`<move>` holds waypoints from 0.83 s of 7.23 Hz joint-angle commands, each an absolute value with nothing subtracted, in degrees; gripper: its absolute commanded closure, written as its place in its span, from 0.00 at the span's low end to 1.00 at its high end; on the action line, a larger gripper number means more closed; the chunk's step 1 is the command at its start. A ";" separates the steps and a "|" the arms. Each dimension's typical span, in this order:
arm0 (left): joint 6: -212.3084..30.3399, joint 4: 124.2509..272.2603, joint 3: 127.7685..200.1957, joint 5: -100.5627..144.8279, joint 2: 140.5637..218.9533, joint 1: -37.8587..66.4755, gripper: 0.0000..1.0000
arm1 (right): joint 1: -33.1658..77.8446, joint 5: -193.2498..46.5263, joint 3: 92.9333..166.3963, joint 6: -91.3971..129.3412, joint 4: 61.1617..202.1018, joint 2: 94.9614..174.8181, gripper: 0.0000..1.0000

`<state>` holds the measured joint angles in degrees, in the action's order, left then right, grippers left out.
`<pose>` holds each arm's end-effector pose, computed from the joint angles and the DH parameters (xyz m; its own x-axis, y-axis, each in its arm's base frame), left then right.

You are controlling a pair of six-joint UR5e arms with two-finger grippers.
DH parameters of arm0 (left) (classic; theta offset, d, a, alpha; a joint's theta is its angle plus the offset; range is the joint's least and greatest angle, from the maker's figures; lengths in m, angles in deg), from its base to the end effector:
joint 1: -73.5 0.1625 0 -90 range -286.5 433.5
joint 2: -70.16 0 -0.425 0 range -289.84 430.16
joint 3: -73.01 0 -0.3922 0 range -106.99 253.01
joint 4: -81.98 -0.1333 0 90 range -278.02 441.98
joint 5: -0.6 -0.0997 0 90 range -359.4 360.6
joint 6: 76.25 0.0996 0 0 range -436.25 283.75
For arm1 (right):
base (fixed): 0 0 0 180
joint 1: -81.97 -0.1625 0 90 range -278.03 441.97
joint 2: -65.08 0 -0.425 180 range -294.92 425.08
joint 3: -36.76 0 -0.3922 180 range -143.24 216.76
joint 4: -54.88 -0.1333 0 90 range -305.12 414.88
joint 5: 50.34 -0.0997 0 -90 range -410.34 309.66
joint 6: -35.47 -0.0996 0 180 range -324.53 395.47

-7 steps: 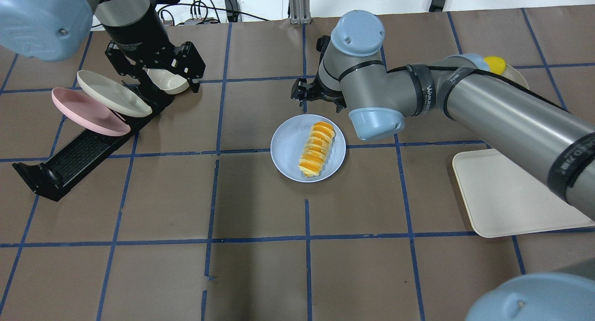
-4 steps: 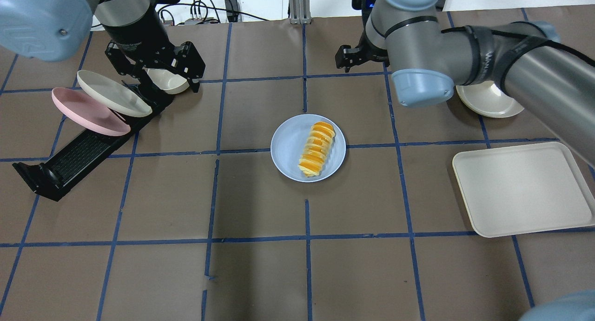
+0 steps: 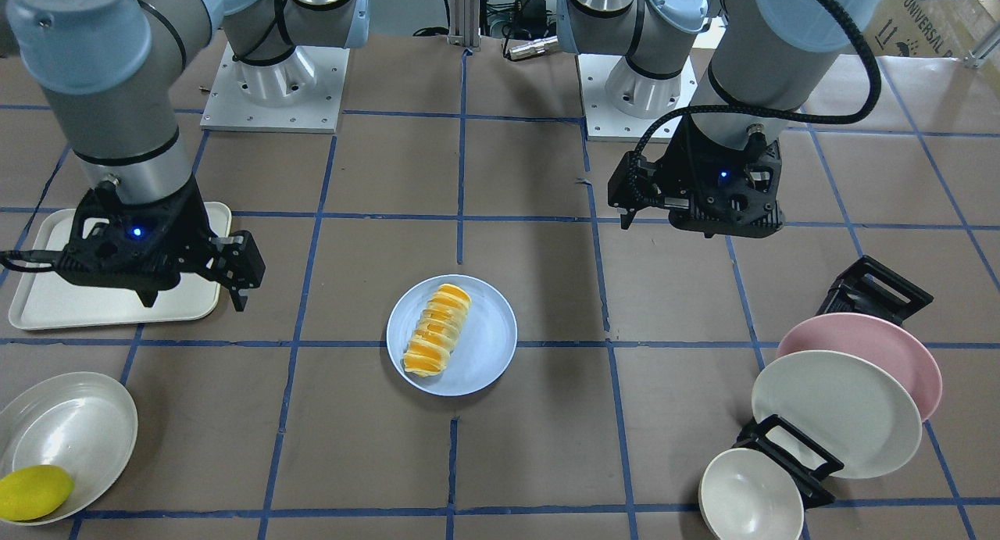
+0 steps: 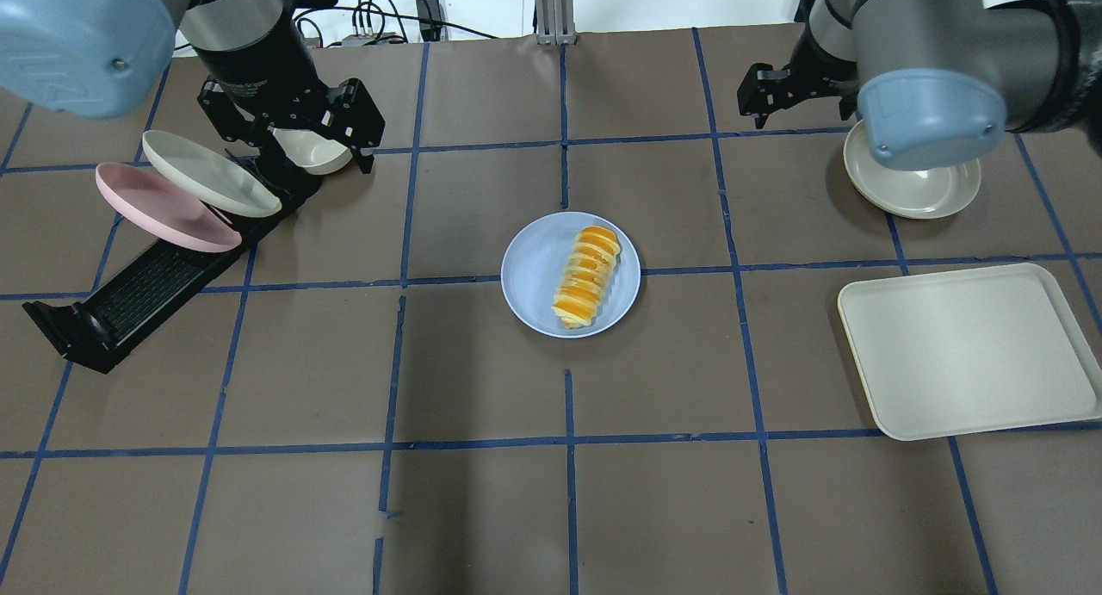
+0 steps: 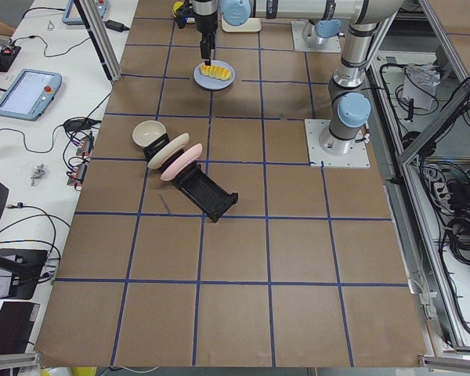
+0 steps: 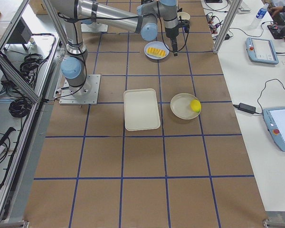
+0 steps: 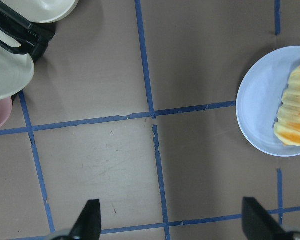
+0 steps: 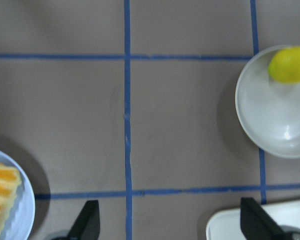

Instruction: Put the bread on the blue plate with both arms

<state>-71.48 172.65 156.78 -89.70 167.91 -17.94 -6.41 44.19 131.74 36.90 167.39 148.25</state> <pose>-0.1464 -0.5417 0.4699 -0.9941 0.1083 -0.0020 0.1082 0.9934 0.0385 0.1098 -0.5542 0.4252 -0.9964 0.0183 0.0822 0.0029 0.9830 -0.1837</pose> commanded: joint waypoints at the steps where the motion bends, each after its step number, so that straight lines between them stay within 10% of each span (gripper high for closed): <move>1: -71.51 172.68 156.77 -89.67 167.81 -17.99 0.00 | -5.83 44.23 131.59 32.07 149.15 157.07 0.00; 6: -71.42 172.68 156.77 -89.66 167.99 -17.99 0.00 | -12.16 45.98 128.07 32.84 140.15 158.60 0.00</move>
<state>-71.42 172.68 156.84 -89.69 167.97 -17.99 -11.73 45.11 128.58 32.73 142.39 158.77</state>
